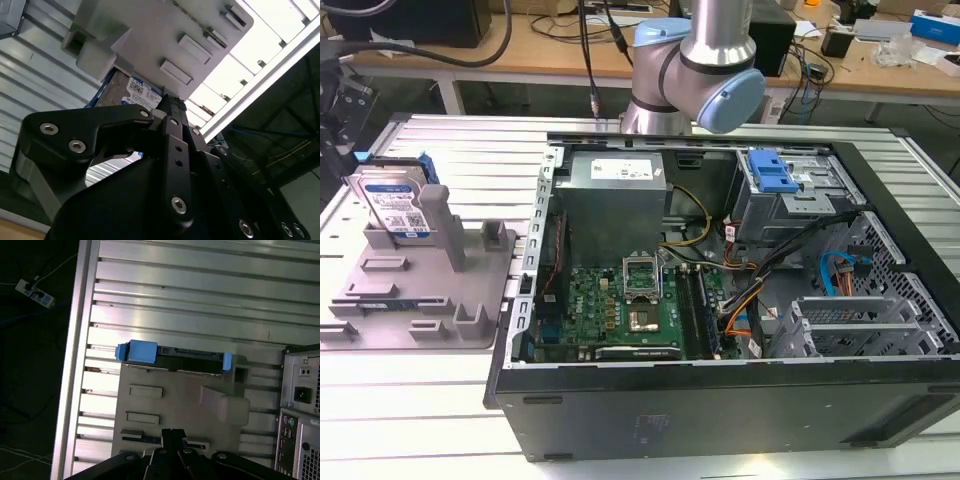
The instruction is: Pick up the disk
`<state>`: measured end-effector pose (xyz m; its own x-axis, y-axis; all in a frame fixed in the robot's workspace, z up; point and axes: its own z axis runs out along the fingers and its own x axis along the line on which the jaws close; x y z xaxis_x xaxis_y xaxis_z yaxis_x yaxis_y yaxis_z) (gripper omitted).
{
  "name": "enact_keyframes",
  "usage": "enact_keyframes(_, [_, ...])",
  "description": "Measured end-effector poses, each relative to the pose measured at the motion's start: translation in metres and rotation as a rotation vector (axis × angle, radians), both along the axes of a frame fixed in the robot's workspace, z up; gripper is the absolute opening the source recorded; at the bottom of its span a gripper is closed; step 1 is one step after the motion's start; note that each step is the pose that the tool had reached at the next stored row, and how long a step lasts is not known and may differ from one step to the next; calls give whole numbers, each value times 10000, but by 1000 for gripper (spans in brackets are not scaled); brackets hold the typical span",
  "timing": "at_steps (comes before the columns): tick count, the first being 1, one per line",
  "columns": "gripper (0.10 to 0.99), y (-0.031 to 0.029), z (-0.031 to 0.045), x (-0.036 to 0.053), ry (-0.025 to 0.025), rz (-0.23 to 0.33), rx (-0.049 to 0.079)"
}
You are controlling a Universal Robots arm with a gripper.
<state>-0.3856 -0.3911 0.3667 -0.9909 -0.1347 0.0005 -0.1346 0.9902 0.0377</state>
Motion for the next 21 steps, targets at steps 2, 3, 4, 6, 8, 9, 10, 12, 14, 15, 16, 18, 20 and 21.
enact_keyframes(2, [106,0,-4,0,0,419,0])
enact_keyframes(3, [106,0,-6,0,0,594,0])
enact_keyframes(4, [106,0,-9,0,0,948,0])
enact_keyframes(6, [106,0,-14,0,-1,1755,0])
enact_keyframes(8, [106,0,-16,0,-1,2360,1])
enact_keyframes(9, [106,0,-16,0,0,2529,0])
enact_keyframes(10, [106,0,-17,0,-1,2834,0])
enact_keyframes(12, [106,0,-17,0,0,3204,0])
enact_keyframes(14, [106,0,-18,0,-1,3836,0])
enact_keyframes(15, [106,0,-18,0,0,4022,1])
enact_keyframes(16, [106,0,-18,0,0,4262,0])
enact_keyframes(18, [106,0,-19,0,-1,4693,1])
enact_keyframes(20, [106,0,-19,0,0,5112,0])
enact_keyframes(21, [106,0,-20,0,-1,5292,1])
